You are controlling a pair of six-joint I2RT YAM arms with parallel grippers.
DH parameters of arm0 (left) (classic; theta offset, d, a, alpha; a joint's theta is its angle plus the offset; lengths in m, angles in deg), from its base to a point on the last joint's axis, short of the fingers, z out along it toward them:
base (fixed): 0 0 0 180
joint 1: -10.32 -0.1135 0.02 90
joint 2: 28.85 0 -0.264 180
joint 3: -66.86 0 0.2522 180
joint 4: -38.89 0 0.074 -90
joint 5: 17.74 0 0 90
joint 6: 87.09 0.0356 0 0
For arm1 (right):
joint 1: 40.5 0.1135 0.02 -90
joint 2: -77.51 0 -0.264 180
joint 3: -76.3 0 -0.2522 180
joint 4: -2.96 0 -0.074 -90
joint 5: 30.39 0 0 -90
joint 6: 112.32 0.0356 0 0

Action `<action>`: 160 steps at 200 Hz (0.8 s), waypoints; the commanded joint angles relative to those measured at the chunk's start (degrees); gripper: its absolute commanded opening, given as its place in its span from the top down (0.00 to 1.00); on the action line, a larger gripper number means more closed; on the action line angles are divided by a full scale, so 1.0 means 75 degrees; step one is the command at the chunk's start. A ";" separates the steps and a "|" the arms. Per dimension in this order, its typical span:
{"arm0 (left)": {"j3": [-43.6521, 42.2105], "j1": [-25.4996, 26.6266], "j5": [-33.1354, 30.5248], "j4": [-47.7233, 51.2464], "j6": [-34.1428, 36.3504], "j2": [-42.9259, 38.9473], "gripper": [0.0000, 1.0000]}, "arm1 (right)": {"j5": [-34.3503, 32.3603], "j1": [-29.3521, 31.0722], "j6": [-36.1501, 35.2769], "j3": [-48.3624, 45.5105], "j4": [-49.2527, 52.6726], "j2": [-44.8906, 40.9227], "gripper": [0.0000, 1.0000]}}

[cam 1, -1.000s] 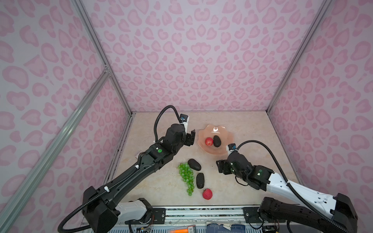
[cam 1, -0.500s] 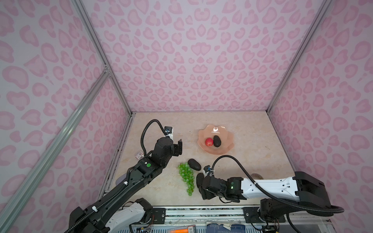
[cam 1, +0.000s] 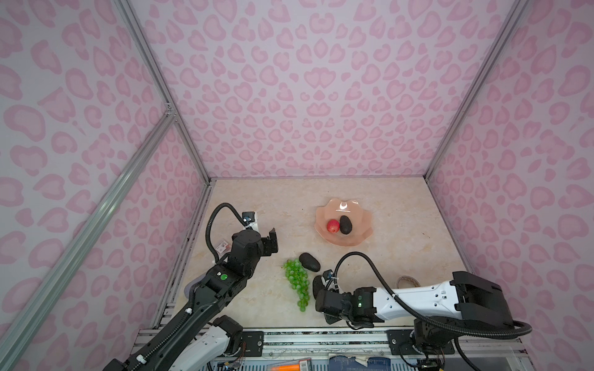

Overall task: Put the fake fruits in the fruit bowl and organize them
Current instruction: 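Grasp the second red apple with the right gripper while the left arm withdraws, then place the red apple in the bowl with the right gripper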

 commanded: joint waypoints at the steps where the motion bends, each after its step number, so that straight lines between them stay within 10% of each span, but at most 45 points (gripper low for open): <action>1: -0.0170 -0.0038 -0.0020 -0.0089 -0.0186 -0.0263 0.04 | -0.1152 0.0097 0.0483 0.0247 0.1752 -0.0613 0.53; 31: -0.0346 -0.0062 0.0057 -0.0202 -0.0313 -0.0527 0.01 | -0.2564 -0.0243 0.0146 0.0654 0.2731 -0.1725 0.56; 73: -0.0402 -0.0073 0.0266 -0.0156 -0.0352 -0.0641 0.01 | -0.2391 -0.2972 -0.2224 0.0765 0.0867 -0.2303 0.59; 112: -0.0533 -0.0073 0.0646 -0.0108 -0.0480 -0.0805 0.00 | -0.1343 -0.5059 -0.3243 0.0921 -0.0987 -0.1328 0.59; 160: -0.0563 -0.0073 0.0785 0.0015 -0.0610 -0.1013 0.01 | -0.0450 -0.5547 -0.3631 0.1982 -0.1376 0.0788 0.59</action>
